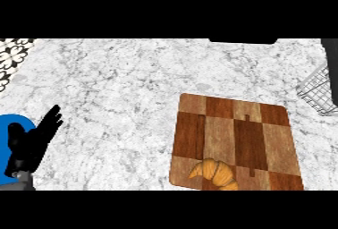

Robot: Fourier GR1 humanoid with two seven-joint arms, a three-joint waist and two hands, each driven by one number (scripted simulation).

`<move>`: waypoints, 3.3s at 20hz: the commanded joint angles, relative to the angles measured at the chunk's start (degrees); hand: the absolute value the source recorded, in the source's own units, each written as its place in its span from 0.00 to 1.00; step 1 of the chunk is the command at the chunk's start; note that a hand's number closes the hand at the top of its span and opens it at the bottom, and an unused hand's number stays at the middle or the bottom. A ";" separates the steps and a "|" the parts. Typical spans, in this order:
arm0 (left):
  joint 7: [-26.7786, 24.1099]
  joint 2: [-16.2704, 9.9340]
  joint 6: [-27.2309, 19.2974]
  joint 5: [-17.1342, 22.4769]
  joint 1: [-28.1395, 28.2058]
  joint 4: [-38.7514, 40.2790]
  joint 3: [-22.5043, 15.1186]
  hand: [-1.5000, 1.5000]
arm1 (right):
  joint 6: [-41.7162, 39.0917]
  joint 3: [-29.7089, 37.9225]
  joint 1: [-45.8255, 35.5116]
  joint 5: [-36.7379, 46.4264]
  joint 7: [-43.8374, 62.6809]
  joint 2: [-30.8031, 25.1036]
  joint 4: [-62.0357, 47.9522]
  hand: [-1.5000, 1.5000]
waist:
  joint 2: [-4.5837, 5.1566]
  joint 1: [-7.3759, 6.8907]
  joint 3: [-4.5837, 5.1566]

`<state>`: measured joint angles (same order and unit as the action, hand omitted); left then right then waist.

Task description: Pick the sweet potato from the cutting board and place it in the tiered basket

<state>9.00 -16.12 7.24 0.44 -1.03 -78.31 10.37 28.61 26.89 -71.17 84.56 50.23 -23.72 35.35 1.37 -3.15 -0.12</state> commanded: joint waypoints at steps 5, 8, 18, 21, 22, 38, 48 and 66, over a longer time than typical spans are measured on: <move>-1.82 -0.47 1.52 0.37 1.34 0.49 0.42 0.50 | 8.30 6.08 -2.84 -6.89 -10.23 -8.55 -10.70 1.00 | 0.05 -0.38 0.04; -1.47 -0.41 2.21 0.46 0.34 1.39 0.03 0.50 | 10.26 6.74 -3.07 -7.25 -11.91 -10.05 -14.23 1.00 | 0.30 -0.65 0.04; 0.45 -0.26 1.03 -0.29 0.26 -1.63 -0.45 0.50 | -15.31 -9.03 -4.75 11.75 -14.08 -20.17 -23.58 1.00 | 0.15 -1.09 0.06; -0.59 -0.23 1.21 0.01 0.52 -0.26 0.24 0.50 | -17.37 -9.41 -6.60 11.85 -17.43 -21.69 -23.95 1.00 | -0.11 -0.33 0.09; 0.83 -0.43 0.27 -0.45 -1.99 0.36 0.38 0.50 | -16.85 -9.63 -6.06 12.13 -16.16 -20.00 -24.58 1.00 | 0.06 -0.31 0.07; 2.02 0.79 0.08 -0.03 -0.23 -1.80 0.23 0.50 | -35.41 -2.07 -5.88 4.73 -8.20 -24.09 -31.78 0.00 | -0.16 -0.20 -0.01; 1.78 1.50 0.28 -0.42 -0.30 -1.91 -0.43 0.50 | -23.16 0.42 -1.95 1.19 -9.68 -25.12 -23.73 0.00 | -0.27 0.38 -0.03; -1.06 -0.35 0.75 0.47 8.57 -2.35 3.72 0.50 | -7.81 14.39 -2.03 -16.45 -4.73 -25.78 -1.66 0.00 | -3.16 5.86 0.10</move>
<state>8.41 -15.78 7.25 0.24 4.50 -79.90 13.00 18.68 38.13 -75.13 72.86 48.27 -49.22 27.65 -1.08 1.49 -0.05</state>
